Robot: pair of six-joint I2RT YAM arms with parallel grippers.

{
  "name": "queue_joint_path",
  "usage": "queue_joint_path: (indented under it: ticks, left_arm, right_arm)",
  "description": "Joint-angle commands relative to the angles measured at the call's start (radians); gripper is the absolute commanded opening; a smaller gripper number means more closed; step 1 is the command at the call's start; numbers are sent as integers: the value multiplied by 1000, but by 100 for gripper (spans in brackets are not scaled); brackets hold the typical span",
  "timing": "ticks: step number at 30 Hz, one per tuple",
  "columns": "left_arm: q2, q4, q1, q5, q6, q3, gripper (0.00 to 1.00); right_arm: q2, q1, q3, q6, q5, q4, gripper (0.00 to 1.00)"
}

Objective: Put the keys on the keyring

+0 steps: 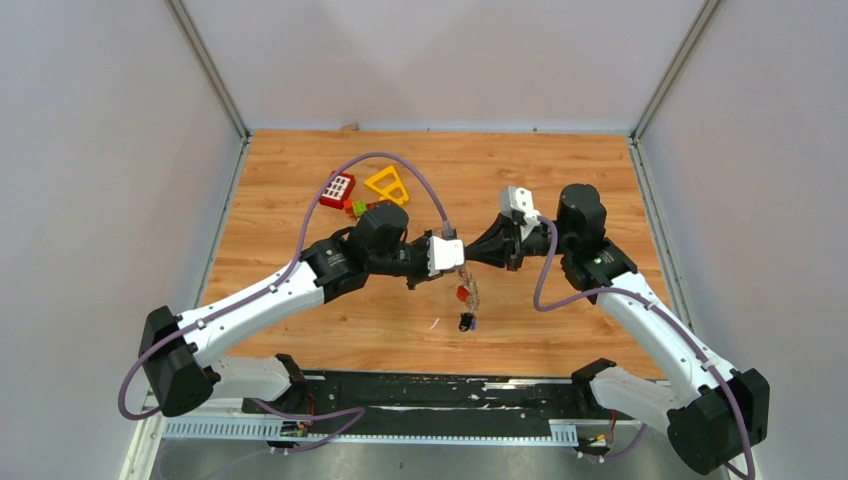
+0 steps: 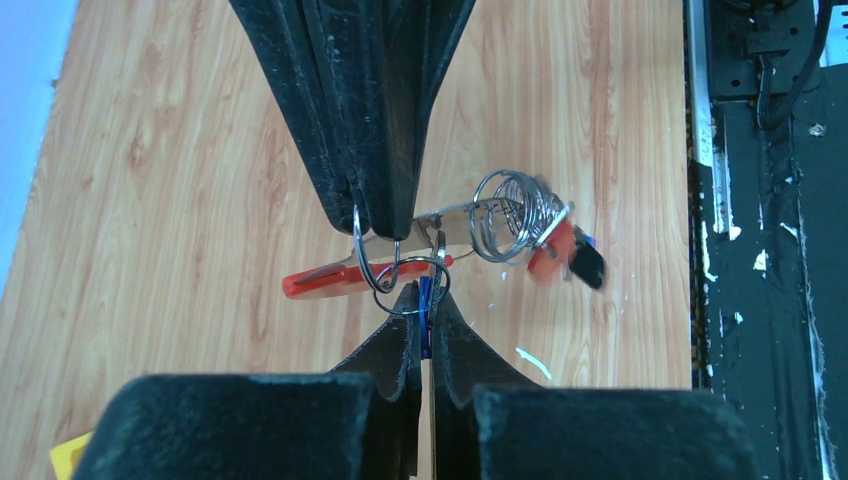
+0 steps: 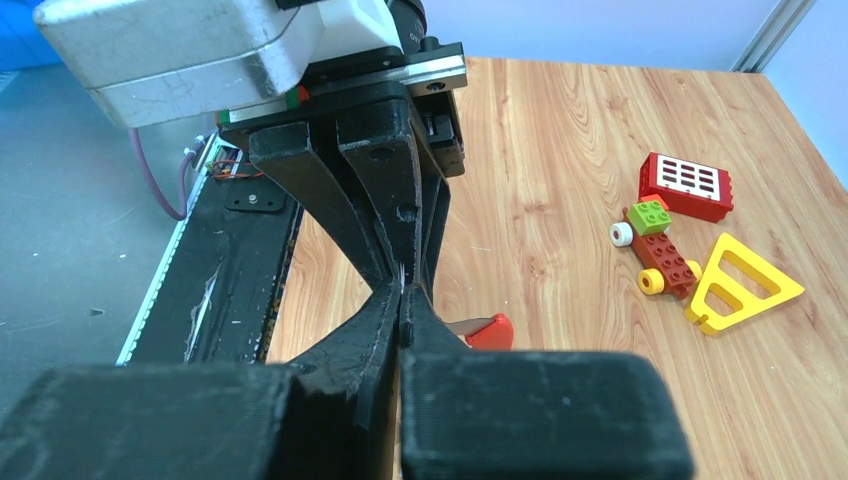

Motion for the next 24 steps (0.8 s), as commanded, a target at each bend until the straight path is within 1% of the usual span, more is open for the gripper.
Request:
queue_joint_path:
  ticks: [1,10,17,24]
  left_arm:
    - [-13,-36,-4,-22,22,73,0]
    - [-3,-105,-4,-60,40,133,0]
    - [22,-175,-6,-94,50,173,0]
    - [2,-249,-6,-95,84,200,0]
  right_arm:
    - [2,-5,29,-14,8,18,0]
    - [19,-5,28,0,60,17,0]
    - [16,-5,24,5,58,22,0]
    - [12,-4,20,-15,72,18,0]
